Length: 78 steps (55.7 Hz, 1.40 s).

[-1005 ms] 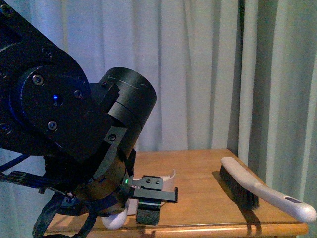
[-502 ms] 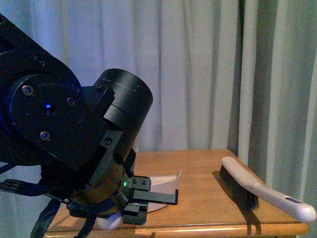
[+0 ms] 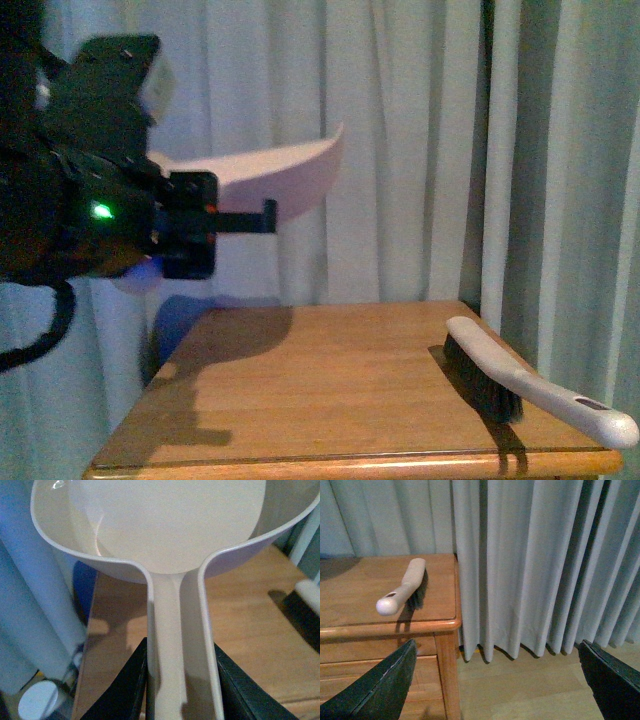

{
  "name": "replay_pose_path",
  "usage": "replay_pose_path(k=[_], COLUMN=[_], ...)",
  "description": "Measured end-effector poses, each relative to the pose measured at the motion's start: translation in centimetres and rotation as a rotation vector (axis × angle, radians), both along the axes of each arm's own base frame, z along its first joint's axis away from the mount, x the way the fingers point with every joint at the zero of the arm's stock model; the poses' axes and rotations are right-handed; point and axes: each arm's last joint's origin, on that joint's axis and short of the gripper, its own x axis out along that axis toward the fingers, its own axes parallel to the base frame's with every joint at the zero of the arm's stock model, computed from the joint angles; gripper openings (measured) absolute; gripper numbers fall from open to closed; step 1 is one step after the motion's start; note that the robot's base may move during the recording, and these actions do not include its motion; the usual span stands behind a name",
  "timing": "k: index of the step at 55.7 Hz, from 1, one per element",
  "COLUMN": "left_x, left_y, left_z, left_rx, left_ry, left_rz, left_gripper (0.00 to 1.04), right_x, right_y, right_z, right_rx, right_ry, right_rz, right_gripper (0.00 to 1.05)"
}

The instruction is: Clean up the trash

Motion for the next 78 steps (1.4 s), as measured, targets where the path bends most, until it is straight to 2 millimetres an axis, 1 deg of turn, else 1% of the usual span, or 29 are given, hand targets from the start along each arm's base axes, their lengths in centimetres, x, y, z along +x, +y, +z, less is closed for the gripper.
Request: replay_pose_path(k=[3, 9, 12, 16, 25, 28, 29, 31, 38, 40, 46, 50, 54, 70, 76, 78], left_x=[-1.4, -4.1, -6.3, -8.7, -12.3, -13.8, -14.0, -14.9, -17.0, -17.9, -19.5, -20.2, -20.3, -20.2, -20.2, -20.2], left_y=[1.5, 3.5, 4.8, 6.3, 8.5, 9.2, 9.3, 9.8, 10.8, 11.2, 11.7, 12.0, 12.2, 12.1, 12.1, 12.1], left_z=[1.2, 2.8, 3.6, 4.0, 3.3, 2.6, 2.6, 2.0, 0.7, 0.4, 0.1, 0.1, 0.0, -2.8, -3.0, -3.0], left_rx=[-0.009, -0.011, 0.0, 0.008, 0.007, 0.005, 0.004, 0.005, 0.01, 0.013, 0.009, 0.002, -0.008, -0.045, -0.049, -0.049], left_ry=[-0.108, -0.235, -0.309, -0.369, -0.412, -0.418, -0.426, -0.418, -0.414, -0.418, -0.435, -0.46, -0.466, -0.404, -0.399, -0.399], left_rz=[0.001, -0.03, -0.056, -0.082, -0.099, -0.115, -0.113, -0.13, -0.143, -0.152, -0.174, -0.176, -0.161, -0.146, -0.142, -0.142], left_gripper=[0.29, 0.29, 0.29, 0.29, 0.29, 0.29, 0.29, 0.29, 0.29, 0.29, 0.29, 0.29, 0.29, 0.29, 0.29, 0.29], right_x=[0.0, 0.0, 0.0, 0.0, 0.0, 0.0, 0.0, 0.0, 0.0, 0.0, 0.0, 0.0, 0.0, 0.0, 0.0, 0.1], right_y=[0.0, 0.0, 0.0, 0.0, 0.0, 0.0, 0.0, 0.0, 0.0, 0.0, 0.0, 0.0, 0.0, 0.0, 0.0, 0.0], right_z=[0.0, 0.0, 0.0, 0.0, 0.0, 0.0, 0.0, 0.0, 0.0, 0.0, 0.0, 0.0, 0.0, 0.0, 0.0, -0.2], right_rx=[0.0, 0.0, 0.0, 0.0, 0.0, 0.0, 0.0, 0.0, 0.0, 0.0, 0.0, 0.0, 0.0, 0.0, 0.0, -0.01], right_ry=[0.0, 0.0, 0.0, 0.0, 0.0, 0.0, 0.0, 0.0, 0.0, 0.0, 0.0, 0.0, 0.0, 0.0, 0.0, 0.025], right_rz=[0.0, 0.0, 0.0, 0.0, 0.0, 0.0, 0.0, 0.0, 0.0, 0.0, 0.0, 0.0, 0.0, 0.0, -0.001, -0.055], right_gripper=[0.97, 0.97, 0.97, 0.97, 0.97, 0.97, 0.97, 0.97, 0.97, 0.97, 0.97, 0.97, 0.97, 0.97, 0.97, 0.97])
